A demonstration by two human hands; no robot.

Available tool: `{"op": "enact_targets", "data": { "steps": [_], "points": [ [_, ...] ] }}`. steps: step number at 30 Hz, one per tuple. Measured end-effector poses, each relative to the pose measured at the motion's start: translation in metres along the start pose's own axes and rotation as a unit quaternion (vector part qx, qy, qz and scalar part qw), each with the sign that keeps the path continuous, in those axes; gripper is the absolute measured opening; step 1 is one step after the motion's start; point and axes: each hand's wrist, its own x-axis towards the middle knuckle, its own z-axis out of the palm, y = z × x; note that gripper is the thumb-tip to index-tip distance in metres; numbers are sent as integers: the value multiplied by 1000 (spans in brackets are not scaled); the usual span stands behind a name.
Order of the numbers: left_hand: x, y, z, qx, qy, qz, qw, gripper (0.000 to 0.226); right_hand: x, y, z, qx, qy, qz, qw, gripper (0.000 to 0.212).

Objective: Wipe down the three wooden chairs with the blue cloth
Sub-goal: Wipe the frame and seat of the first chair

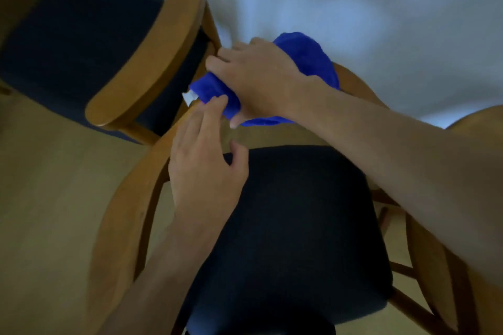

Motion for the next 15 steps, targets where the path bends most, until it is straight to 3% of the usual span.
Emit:
{"op": "enact_targets", "data": {
  "steps": [6, 11, 15],
  "points": [
    [-15, -50, -36, 33, 16, -91, 995, 50, 61, -84, 3, 2, -146, -143, 979, 81],
    [-15, -74, -52, 67, -12, -120, 990, 58, 52, -76, 8, -20, -91, -167, 981, 90],
    [-3, -51, -39, 79, -40, -83, 993, 58, 35, -44, 4, -18, -71, -99, 992, 89]
  ]
}}
